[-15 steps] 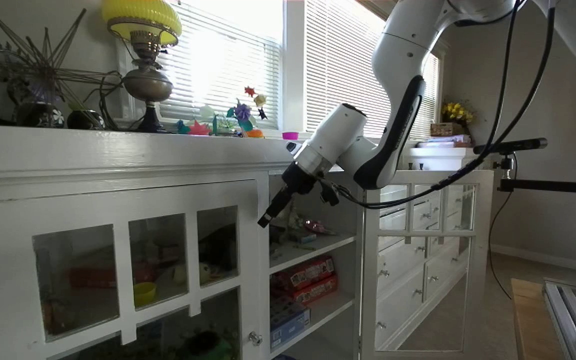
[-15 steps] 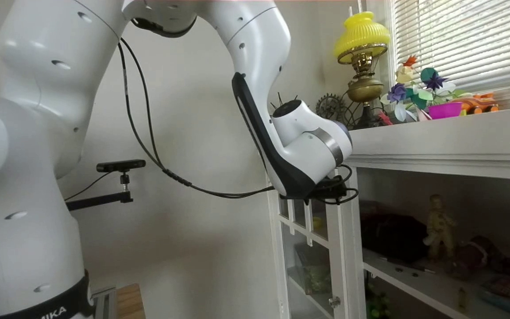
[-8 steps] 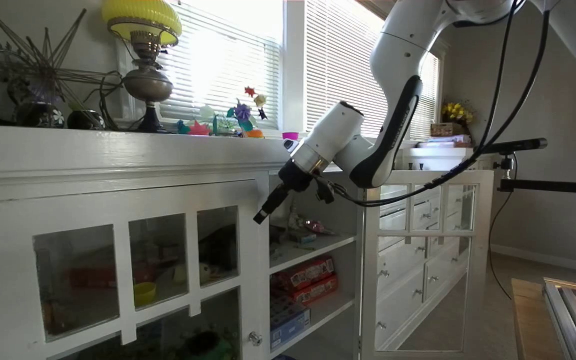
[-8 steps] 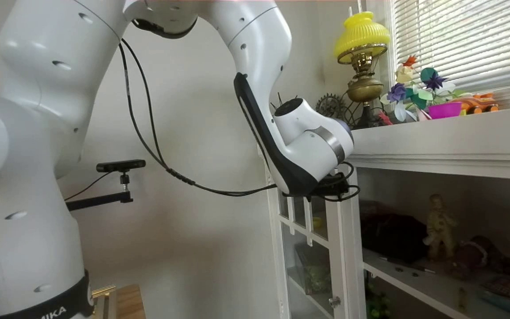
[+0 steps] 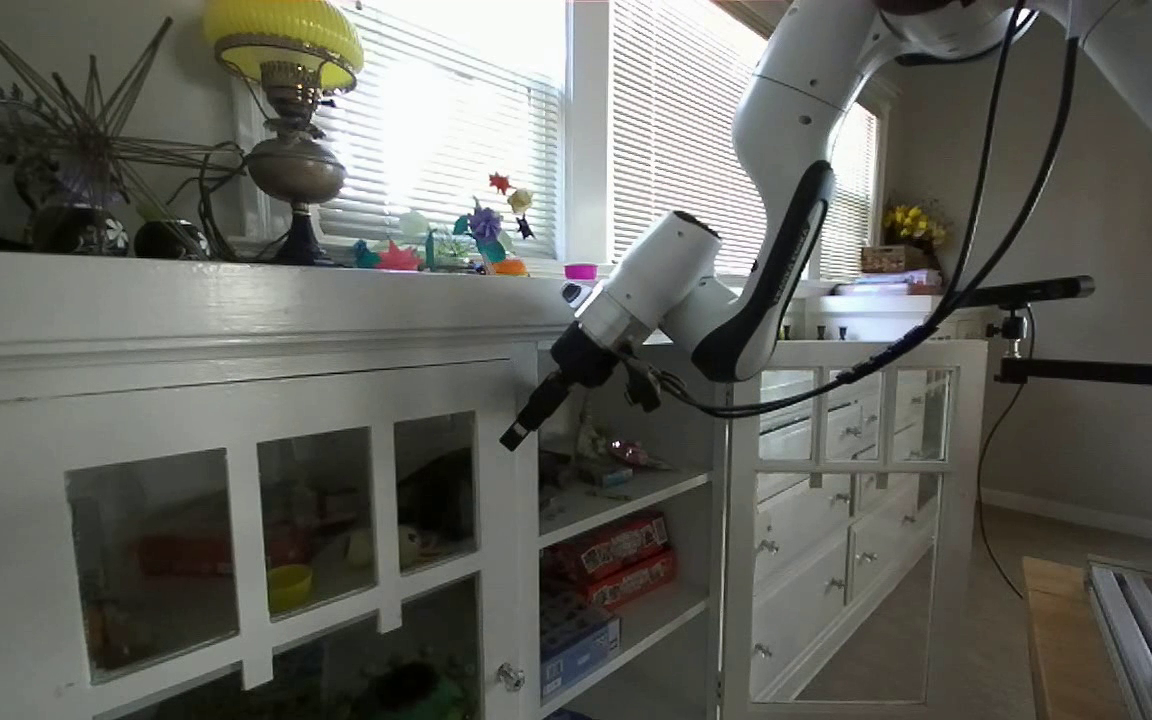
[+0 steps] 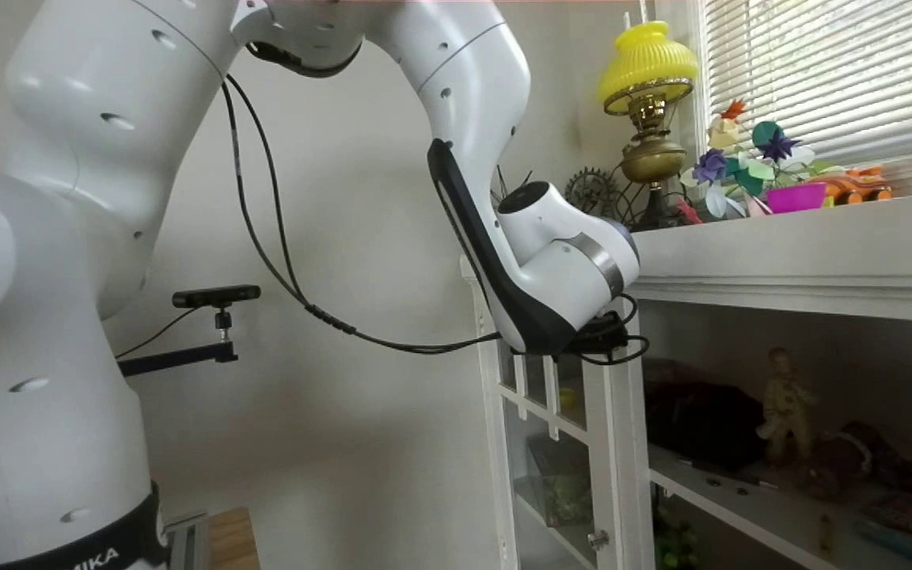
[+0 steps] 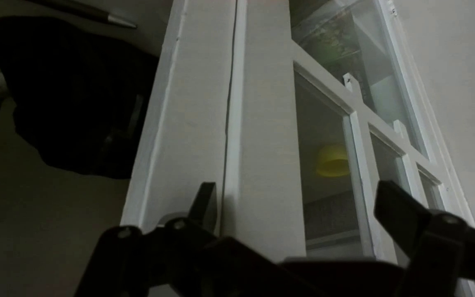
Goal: Open the left cupboard door
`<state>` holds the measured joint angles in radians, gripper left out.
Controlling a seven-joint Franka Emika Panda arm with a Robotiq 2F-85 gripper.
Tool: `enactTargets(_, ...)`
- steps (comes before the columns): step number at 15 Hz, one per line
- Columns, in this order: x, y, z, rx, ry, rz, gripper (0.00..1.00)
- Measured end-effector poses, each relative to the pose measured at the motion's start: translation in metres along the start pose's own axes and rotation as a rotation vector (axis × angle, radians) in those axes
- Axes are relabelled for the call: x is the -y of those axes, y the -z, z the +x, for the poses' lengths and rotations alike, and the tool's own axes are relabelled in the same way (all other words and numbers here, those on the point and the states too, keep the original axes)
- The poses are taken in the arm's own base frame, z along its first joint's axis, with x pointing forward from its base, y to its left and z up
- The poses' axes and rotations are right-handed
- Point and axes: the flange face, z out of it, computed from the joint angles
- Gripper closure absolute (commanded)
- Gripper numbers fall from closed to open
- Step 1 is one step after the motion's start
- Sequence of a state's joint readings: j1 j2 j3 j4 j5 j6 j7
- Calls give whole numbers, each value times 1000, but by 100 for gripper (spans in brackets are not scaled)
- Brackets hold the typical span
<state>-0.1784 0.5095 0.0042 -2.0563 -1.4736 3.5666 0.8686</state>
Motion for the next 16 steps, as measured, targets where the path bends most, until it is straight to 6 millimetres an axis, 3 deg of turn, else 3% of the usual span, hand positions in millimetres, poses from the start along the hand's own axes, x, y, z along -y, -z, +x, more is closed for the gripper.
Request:
enactTargets(7, 3, -11, -3, -4, 2, 27, 0)
enactTargets(16, 1, -6, -13, -5, 81, 69, 0)
